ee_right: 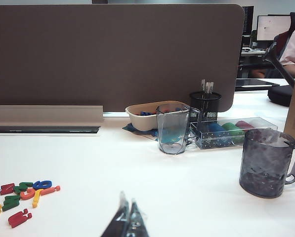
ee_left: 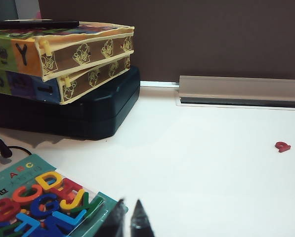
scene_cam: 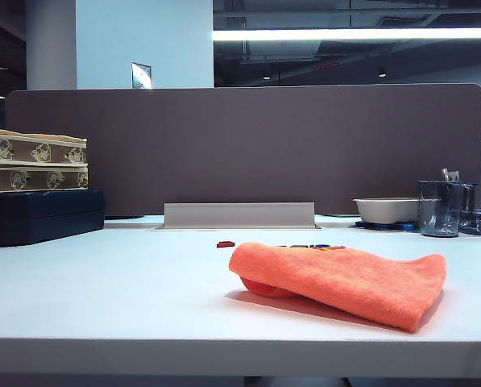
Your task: Use an orange cloth to wipe the letter magnets on the table away for a distance.
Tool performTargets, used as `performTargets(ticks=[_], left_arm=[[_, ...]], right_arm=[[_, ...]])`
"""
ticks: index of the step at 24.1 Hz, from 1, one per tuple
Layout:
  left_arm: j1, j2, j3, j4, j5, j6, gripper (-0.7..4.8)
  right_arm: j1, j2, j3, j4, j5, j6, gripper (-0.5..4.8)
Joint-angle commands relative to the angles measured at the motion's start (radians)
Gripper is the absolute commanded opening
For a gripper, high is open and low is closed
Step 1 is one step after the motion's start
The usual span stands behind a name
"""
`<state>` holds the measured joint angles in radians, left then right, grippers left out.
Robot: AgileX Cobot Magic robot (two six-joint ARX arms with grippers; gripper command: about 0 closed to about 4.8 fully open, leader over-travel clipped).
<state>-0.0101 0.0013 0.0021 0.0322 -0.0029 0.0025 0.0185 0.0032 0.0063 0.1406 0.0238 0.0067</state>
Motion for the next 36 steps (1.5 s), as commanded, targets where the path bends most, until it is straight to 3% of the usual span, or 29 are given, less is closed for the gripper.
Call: performTargets(ticks=[1, 23, 28, 30, 34, 36], left_arm=[[0.0, 0.0, 0.004, -0.001, 0.004, -0.003, 0.21], [0.0, 0.0, 0.004, -0.001, 0.01, -0.022, 0.21], [0.0, 0.0, 0.004, 0.0, 0.072, -0.022, 0.21], [-0.001, 0.0, 0.005, 0.034, 0.156, -0.018, 0.26], [-0.001, 0.0, 0.029, 0.073, 0.172, -0.013, 0.33], [-0.001, 0.001, 0.065, 0.08, 0.19, -0.014, 1.28]], right_arm=[[-0.001, -0.003, -0.007, 0.016, 0.0, 0.001, -0.01], [-0.001, -0.003, -0.003, -0.031, 0.002, 0.057, -0.01], [-0.001, -0.003, -0.003, -0.031, 0.002, 0.057, -0.01], [-0.001, -0.003, -0.003, -0.031, 0.0, 0.057, -0.01], [0.0, -0.003, -0.003, -0.032, 0.0, 0.057, -0.01], [0.0, -0.003, -0.003, -0.04, 0.0, 0.058, -0.01]])
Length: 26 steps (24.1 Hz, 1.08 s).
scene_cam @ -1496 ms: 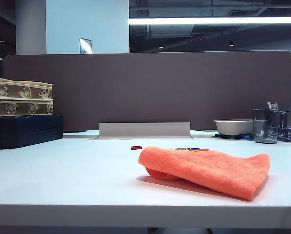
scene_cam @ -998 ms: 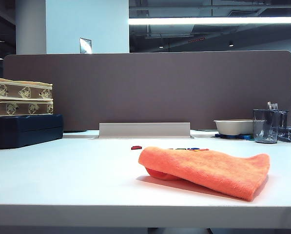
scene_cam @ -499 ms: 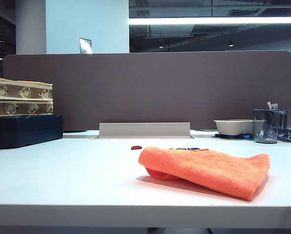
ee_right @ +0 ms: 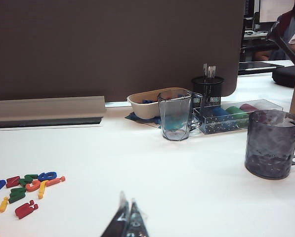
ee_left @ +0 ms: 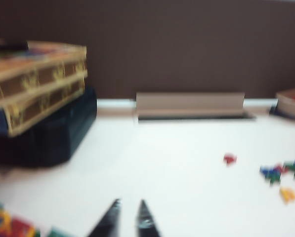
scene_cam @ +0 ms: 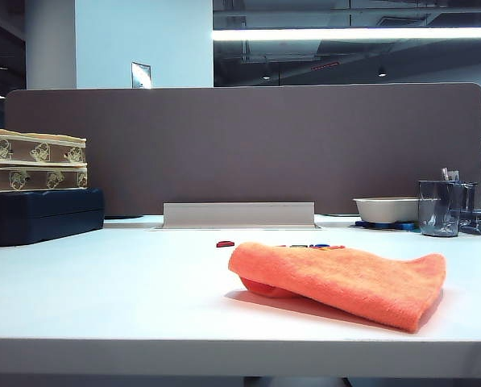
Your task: Use an orange cloth to wipe the letter magnets on the table away for a distance.
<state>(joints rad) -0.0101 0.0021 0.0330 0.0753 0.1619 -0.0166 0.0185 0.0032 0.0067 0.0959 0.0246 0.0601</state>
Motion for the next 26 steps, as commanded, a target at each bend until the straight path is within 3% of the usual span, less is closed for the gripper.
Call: performTargets(ticks=[1, 6, 17, 23, 26], left_arm=[[-0.001, 0.0, 0.042, 0.044, 0.045, 0.005, 1.29], [-0.002, 0.004, 0.071, 0.057, 0.151, 0.005, 1.29], [-0.034, 0.119, 0.166, 0.064, 0.227, 0.005, 1.29], [-0.182, 0.412, 0.208, 0.27, 0.227, 0.002, 1.29], [-0.344, 0.648, 0.241, 0.392, 0.219, 0.054, 1.3]], right_arm=[[0.0, -0.003, -0.003, 0.002, -0.001, 0.004, -0.01], [0.0, -0.003, -0.003, -0.004, -0.002, 0.004, -0.01], [0.002, -0.003, 0.009, -0.026, -0.035, 0.005, -0.01], [0.002, -0.003, 0.019, -0.026, -0.053, 0.005, -0.01], [0.002, -0.003, 0.022, -0.024, -0.053, 0.005, -0.01]])
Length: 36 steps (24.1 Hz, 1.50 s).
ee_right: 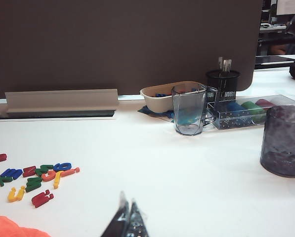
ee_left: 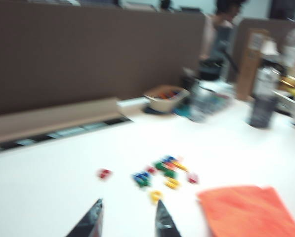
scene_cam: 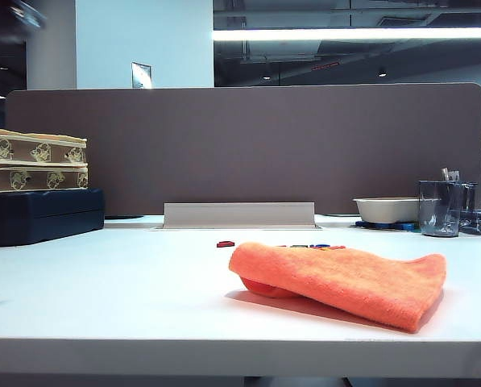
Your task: Use an orange cloth to wipe the letter magnets on the table away for a distance.
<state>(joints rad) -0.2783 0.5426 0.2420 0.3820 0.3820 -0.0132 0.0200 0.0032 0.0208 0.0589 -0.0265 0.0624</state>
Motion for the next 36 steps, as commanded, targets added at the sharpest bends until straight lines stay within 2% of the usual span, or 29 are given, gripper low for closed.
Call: performTargets(ticks=[1, 7, 8, 10, 15, 17, 22, 23, 29, 36], left_arm=[[-0.104, 0.149, 0.046, 0.092, -0.002, 0.074, 1.3], [-0.275, 0.471, 0.206, 0.097, -0.002, 0.259, 1.29], [-0.283, 0.5, 0.221, 0.1, -0.002, 0.269, 1.29], [-0.296, 0.559, 0.25, 0.119, 0.002, 0.269, 1.29], [-0.31, 0.702, 0.274, 0.261, 0.028, 0.266, 1.31], [-0.319, 0.807, 0.3, 0.285, 0.047, 0.264, 2.06], [-0.365, 0.936, 0.36, 0.285, 0.066, 0.255, 2.15], [-0.386, 0.974, 0.388, 0.284, 0.068, 0.229, 2.15], [-0.45, 1.091, 0.497, 0.223, 0.068, 0.196, 2.15], [-0.482, 1.166, 0.603, 0.047, 0.056, 0.157, 2.15]], right_arm=[[0.0, -0.003, 0.008, 0.013, -0.002, 0.003, -0.01], [0.0, -0.003, 0.04, 0.008, -0.002, 0.002, -0.01], [0.0, -0.003, 0.048, 0.0, -0.002, 0.003, -0.01], [0.0, -0.003, 0.061, -0.019, -0.002, 0.003, 0.0], [0.0, -0.003, 0.081, -0.055, -0.002, 0.003, 0.0], [0.0, -0.003, 0.089, -0.075, -0.017, 0.003, 0.0], [0.0, -0.003, 0.09, -0.089, -0.021, 0.002, 0.0], [0.0, -0.003, 0.091, -0.093, -0.021, 0.002, 0.0], [0.0, -0.003, 0.094, -0.117, -0.021, 0.002, 0.0], [0.0, -0.003, 0.102, -0.145, -0.021, 0.002, 0.0]])
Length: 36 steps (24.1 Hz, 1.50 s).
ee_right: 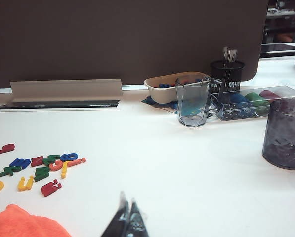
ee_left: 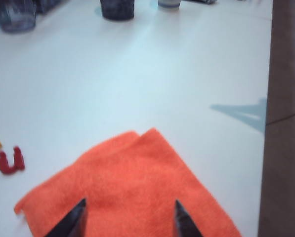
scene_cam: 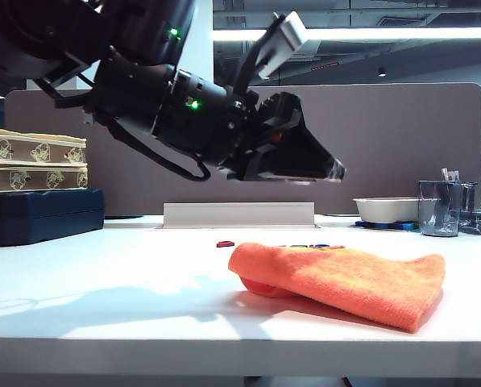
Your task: Use an orange cloth to wipe the letter magnets on the table away for a distance.
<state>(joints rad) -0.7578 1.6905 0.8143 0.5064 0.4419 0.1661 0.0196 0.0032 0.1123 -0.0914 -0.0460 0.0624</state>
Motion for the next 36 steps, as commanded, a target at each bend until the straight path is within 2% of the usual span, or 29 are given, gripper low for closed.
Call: performTargets(ticks=[1, 4, 5, 7, 15, 18, 21, 26, 27, 29, 36], left_arm=[[-0.002, 0.021, 0.039, -0.099, -0.004, -0.024, 2.15], [-0.009, 0.042, 0.067, -0.152, -0.003, -0.025, 2.21], [-0.013, 0.052, 0.074, -0.156, 0.003, -0.025, 2.56], [-0.022, 0.062, 0.075, -0.152, -0.005, -0.025, 2.7], [-0.068, 0.131, 0.127, -0.205, -0.039, -0.024, 2.84], [-0.073, 0.165, 0.169, -0.259, -0.073, -0.024, 3.12], [-0.077, 0.212, 0.227, -0.315, -0.109, -0.018, 3.14], [-0.078, 0.245, 0.276, -0.335, -0.161, -0.016, 3.13], [-0.078, 0.245, 0.277, -0.333, -0.175, -0.016, 3.07], [-0.077, 0.245, 0.277, -0.331, -0.176, -0.016, 2.21], [-0.082, 0.245, 0.277, -0.312, -0.176, -0.017, 0.5]], right_arm=[[0.0, -0.003, 0.01, 0.005, -0.002, 0.002, 0.0], [0.0, -0.003, 0.011, 0.005, -0.002, 0.002, 0.0], [0.0, -0.003, 0.011, 0.005, -0.002, 0.002, 0.0], [0.0, -0.003, 0.011, 0.005, -0.002, 0.002, 0.0], [0.0, -0.003, 0.012, 0.005, -0.003, 0.003, 0.0], [0.0, -0.003, 0.014, 0.005, -0.01, 0.003, 0.0], [0.0, -0.003, 0.015, 0.005, -0.021, 0.003, 0.0], [0.0, -0.003, 0.015, 0.005, -0.042, 0.003, 0.0], [0.0, -0.003, 0.015, 0.005, -0.042, 0.003, 0.0], [0.0, -0.003, 0.015, 0.005, -0.043, 0.003, 0.0], [0.0, -0.003, 0.015, 0.005, -0.043, 0.003, 0.0]])
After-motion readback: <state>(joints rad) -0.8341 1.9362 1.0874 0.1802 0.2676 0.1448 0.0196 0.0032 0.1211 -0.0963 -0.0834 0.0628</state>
